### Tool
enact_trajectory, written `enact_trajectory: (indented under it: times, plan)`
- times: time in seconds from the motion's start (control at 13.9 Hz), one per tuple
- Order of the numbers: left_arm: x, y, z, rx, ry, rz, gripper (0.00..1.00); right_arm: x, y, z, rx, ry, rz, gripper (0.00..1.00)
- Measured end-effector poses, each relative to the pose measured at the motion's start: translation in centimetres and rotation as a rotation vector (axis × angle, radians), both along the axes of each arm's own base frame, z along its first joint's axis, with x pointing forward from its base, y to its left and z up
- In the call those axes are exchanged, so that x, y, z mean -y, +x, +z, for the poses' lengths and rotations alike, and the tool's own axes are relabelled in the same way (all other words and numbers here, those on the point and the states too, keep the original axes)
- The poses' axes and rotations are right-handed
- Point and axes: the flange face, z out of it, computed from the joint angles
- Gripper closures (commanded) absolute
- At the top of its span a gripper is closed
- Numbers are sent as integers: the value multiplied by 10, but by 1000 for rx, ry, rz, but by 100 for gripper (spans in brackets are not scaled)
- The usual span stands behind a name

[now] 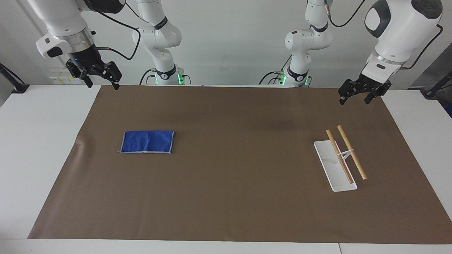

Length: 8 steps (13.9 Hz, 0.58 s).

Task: Right arm passes towel to left arm to hang

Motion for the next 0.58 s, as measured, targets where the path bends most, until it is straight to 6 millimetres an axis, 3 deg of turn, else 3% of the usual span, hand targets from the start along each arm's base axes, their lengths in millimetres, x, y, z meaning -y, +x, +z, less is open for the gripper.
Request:
enact_trajectory:
  times: [0.58]
  plan:
    - [0, 0, 0, 0, 0, 0, 0, 0, 0, -5, -10, 1, 0, 0]
